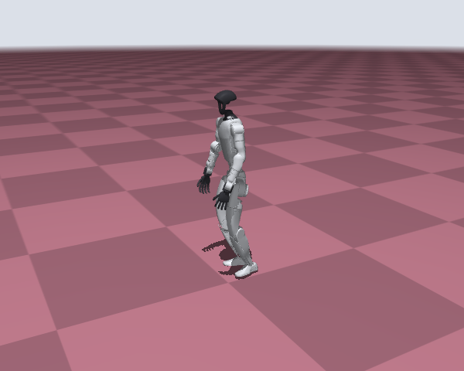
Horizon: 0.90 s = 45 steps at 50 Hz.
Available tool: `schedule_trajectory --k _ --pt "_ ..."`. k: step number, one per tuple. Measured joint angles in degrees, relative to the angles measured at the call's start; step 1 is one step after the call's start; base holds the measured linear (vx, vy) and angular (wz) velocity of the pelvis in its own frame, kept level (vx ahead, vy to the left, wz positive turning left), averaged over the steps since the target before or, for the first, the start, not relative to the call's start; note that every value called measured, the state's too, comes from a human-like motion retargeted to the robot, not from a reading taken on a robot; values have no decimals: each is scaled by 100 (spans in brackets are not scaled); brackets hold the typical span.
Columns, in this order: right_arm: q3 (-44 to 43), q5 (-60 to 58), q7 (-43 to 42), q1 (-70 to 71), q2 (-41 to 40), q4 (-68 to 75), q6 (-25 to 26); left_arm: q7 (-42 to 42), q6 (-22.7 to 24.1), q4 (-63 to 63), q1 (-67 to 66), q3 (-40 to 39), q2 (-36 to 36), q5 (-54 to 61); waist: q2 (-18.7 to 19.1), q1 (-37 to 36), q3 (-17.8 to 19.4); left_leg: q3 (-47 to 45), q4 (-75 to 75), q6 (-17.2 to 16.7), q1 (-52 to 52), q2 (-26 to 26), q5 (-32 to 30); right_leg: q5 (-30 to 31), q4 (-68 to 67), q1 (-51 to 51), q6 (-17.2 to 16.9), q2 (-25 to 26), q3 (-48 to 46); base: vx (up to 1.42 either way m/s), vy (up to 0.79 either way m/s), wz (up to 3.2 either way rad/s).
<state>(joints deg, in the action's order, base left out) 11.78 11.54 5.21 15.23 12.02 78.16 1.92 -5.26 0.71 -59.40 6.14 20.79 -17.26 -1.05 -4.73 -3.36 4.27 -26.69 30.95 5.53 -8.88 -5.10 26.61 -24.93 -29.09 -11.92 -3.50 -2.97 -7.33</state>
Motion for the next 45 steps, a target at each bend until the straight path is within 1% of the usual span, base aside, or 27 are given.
schedule_trajectory --k 6,13,20,26,30,32,35,37,45 --pt "7 -117 -8 -145 30 30 -53 75 70 112 -18 22 -9 98 107 156 -70 -13 -292 74 208 121 -12 36 85 59 -46 85 209 5 3 -41" --pt "50 -189 -83 -154 109 -27 -127 130 141 124 -160 6 59 105 70 307 -99 -119 -804 173 570 366 -31 -53 -46 66 -121 9 372 4 7 -28" --pt "46 -144 -138 -155 189 -54 -205 129 188 90 -190 -8 100 13 -96 412 -93 -213 -1670 223 1049 798 -213 -251 -469 -70 -238 -220 460 1 9 -18" --pt "-6 -1 -144 -144 198 -39 -290 56 200 -159 -154 7 41 -17 -315 510 -54 -283 -2658 221 1498 1263 -596 -389 -1129 -386 -391 -495 491 -2 8 -11" --pt "-32 109 -131 -108 183 -64 -359 -31 209 -347 -137 67 23 -49 -452 587 -21 -332 -3341 192 1763 1547 -902 -322 -1721 -735 -512 -705 421 -3 6 -13" --pt "-38 159 -137 -87 179 -88 -391 -69 211 -421 -124 105 25 -70 -511 618 -6 -383 -3393 172 1766 1606 -913 -230 -2010 -915 -524 -871 301 -3 5 -18" --pt "-36 218 -144 -50 173 -124 -429 -120 215 -503 -100 150 29 -97 -560 644 -18 -476 -3404 151 1706 1644 -892 -171 -2335 -1165 -398 -1188 28 -2 5 -21" --pt "-36 253 -154 -36 171 -141 -445 -145 218 -540 -87 171 32 -104 -582 667 -45 -510 -3408 141 1650 1656 -887 -175 -2412 -1297 -346 -1309 -59 0 0 0" --pt "15 253 -182 -6 140 -140 -444 -182 257 -578 -79 195 -26 -93 -522 666 -222 -548 -3380 128 1412 1543 -866 -7 -1960 -1463 -359 -1245 -117 0 0 0"
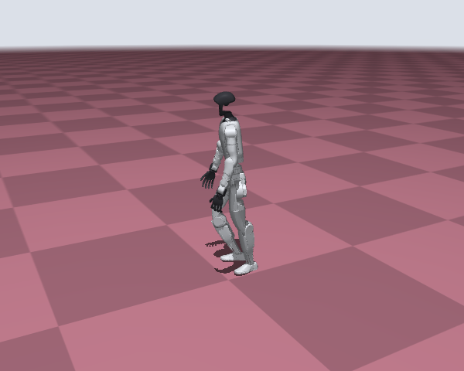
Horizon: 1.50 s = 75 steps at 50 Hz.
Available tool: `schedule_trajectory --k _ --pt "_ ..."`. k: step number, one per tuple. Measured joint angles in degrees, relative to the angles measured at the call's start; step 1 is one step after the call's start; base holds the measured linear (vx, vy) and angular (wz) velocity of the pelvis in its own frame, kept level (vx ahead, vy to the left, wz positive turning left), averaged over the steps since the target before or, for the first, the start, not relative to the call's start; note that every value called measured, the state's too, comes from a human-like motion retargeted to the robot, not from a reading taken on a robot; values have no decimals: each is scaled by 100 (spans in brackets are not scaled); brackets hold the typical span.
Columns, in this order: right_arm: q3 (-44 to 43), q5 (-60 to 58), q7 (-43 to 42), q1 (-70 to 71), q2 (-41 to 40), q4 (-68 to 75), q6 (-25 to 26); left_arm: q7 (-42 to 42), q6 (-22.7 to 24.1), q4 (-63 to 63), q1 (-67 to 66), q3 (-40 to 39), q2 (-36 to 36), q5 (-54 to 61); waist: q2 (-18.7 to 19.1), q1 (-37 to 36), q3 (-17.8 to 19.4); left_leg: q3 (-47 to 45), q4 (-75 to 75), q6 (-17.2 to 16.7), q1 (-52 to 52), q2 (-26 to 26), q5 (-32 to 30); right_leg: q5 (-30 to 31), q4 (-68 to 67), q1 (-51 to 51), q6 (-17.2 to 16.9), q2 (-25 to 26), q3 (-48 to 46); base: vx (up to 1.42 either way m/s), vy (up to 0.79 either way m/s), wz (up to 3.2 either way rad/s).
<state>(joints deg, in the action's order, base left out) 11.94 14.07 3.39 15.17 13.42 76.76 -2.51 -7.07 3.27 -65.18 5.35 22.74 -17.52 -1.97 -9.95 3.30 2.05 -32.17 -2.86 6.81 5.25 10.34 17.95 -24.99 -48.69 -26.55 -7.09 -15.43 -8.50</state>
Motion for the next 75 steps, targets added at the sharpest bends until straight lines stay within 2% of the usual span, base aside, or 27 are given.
schedule_trajectory --k 18,26,33,41,50,54,59,66,71,75 --pt "218 -510 -164 45 -157 -53 67 -87 32 -69 -467 -53 -221 -82 -57 -311 -225 -75 53 31 128 -266 -267 -66 1012 570 96 401 41 4 -10 -15" --pt "320 -668 -238 109 -306 -17 93 -157 -3 -134 -594 -78 -142 -118 -112 -460 -180 -106 1418 161 -324 -718 -16 91 1561 912 158 621 104 6 -11 -23" --pt "300 -590 -232 132 -426 78 122 -139 -14 -192 -574 -117 -79 -16 134 -683 -140 943 3030 -97 -1510 -1139 571 320 1985 1088 233 1173 190 3 -5 -43" --pt "129 -321 -154 122 -361 67 132 -60 24 -169 -489 -202 -33 229 368 -679 -336 1369 3005 -178 -1894 -1204 604 570 2452 1134 191 1507 304 4 4 -28" --pt "-40 -77 -117 58 -222 -59 120 -3 67 -172 -410 -225 -5 384 332 -448 -365 1206 2248 -112 -1451 -904 456 399 2135 1023 40 1335 469 6 8 -15" --pt "-92 14 -128 11 -196 -108 90 9 62 -241 -362 -215 21 374 210 -316 -314 1082 1744 -126 -1121 -630 297 261 1466 761 -51 1048 513 9 5 -10" --pt "-167 119 -249 -70 -225 -164 45 23 17 -375 -297 -244 26 358 73 -207 -300 847 1050 -211 -712 -360 50 207 864 278 79 502 112 12 0 -27" --pt "-353 224 -672 -184 -175 -188 -7 166 13 -507 -236 -321 13 422 -59 -54 -368 643 467 -351 -285 -172 -332 452 772 -167 28 273 0 18 -7 -18" --pt "-525 282 -1050 -263 -153 -191 -52 394 58 -504 -242 -445 -12 589 -192 3 -389 259 1111 -286 -286 -322 -578 658 725 -50 29 242 45 22 -16 -16" --pt "-609 344 -1317 -299 -218 -255 -73 592 34 -435 -241 -577 -77 774 -237 -140 -217 397 3614 -331 -1046 -1080 -529 584 793 366 214 466 42 23 -22 -48"
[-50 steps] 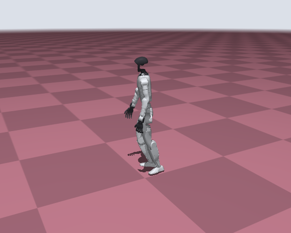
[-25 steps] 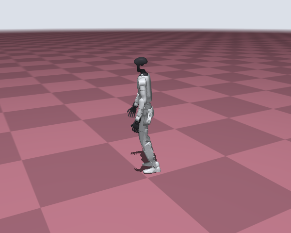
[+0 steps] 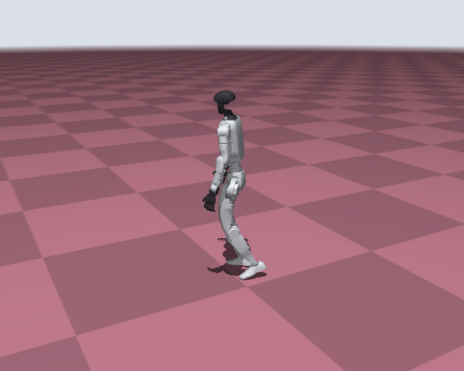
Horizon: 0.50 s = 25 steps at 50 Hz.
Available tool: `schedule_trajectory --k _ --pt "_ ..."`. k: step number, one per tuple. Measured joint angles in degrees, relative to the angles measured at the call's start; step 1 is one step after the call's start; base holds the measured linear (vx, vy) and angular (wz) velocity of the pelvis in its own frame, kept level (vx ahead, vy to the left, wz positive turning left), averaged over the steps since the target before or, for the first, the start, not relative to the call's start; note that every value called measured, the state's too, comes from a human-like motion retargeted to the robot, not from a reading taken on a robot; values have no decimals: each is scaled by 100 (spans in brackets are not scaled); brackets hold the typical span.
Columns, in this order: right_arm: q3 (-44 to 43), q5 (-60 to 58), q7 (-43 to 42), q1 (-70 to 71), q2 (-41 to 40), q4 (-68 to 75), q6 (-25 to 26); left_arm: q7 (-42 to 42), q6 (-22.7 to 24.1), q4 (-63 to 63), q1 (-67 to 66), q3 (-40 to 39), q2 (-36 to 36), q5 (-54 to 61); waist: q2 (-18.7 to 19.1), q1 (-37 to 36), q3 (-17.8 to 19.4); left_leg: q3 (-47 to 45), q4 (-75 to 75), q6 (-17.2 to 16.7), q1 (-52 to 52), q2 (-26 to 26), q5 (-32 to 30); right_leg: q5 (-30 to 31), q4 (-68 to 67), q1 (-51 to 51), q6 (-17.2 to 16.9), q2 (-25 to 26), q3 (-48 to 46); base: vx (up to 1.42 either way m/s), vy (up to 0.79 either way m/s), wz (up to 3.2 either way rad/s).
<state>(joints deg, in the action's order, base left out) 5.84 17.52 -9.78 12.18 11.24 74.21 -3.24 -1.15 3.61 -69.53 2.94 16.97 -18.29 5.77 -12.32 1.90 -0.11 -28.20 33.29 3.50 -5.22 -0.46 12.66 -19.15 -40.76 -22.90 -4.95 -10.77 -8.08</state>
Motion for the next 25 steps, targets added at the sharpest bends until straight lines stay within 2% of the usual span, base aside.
schedule_trajectory --k 3,5,7,11,13,15,18,21,23,25 --pt "29 20 -128 -55 -66 -82 -2 112 -22 67 -18 -44 12 84 78 -191 103 107 1597 158 -714 -663 106 -76 -51 189 164 238 -99 23 -19 -47" --pt "30 63 -200 -21 -122 -132 21 155 -37 100 37 -34 5 168 338 -405 57 303 2245 134 -1376 -1222 239 270 353 341 324 653 -445 27 -13 -58" --pt "68 157 -206 -61 -165 -157 28 137 -20 86 -11 -2 68 246 460 -548 -39 383 2160 50 -1810 -1324 171 729 589 382 247 898 -456 28 -5 -45" --pt "159 370 -84 -131 -242 -185 48 -9 -25 -76 -167 118 210 332 384 -583 -243 327 1010 -226 -2336 -757 -569 1205 508 215 -108 902 -236 30 1 -14" --pt "212 449 26 -118 -253 -150 61 -72 -58 -191 -233 189 272 383 332 -547 -387 267 154 -354 -2483 -354 -1108 1121 432 114 -152 789 -234 31 3 -8" --pt "289 465 96 -132 -276 -140 62 -85 -98 -281 -353 251 327 392 380 -549 -497 223 -183 -394 -2681 -191 -1284 689 195 49 -30 723 -302 31 1 -25" --pt "380 495 195 -17 -225 -102 77 -110 -185 -437 -477 299 380 316 415 -524 -686 169 -317 -109 -2783 17 -832 -447 -405 7 233 574 -376 35 -2 -29" --pt "455 520 248 151 -183 -40 83 -97 -289 -608 -564 274 435 230 370 -500 -676 139 440 450 -2805 101 267 -1369 -1406 -3 299 354 -304 36 -4 -32" --pt "487 494 253 234 -179 -23 80 -71 -346 -694 -603 235 463 196 353 -509 -584 184 1185 775 -2842 85 978 -1684 -2101 4 274 218 -227 34 -4 -38" --pt "498 425 241 272 -177 -37 73 -55 -362 -716 -622 207 477 166 377 -518 -495 235 1736 964 -2841 43 1439 -1582 -2668 -7 202 119 -188 31 -3 -30"
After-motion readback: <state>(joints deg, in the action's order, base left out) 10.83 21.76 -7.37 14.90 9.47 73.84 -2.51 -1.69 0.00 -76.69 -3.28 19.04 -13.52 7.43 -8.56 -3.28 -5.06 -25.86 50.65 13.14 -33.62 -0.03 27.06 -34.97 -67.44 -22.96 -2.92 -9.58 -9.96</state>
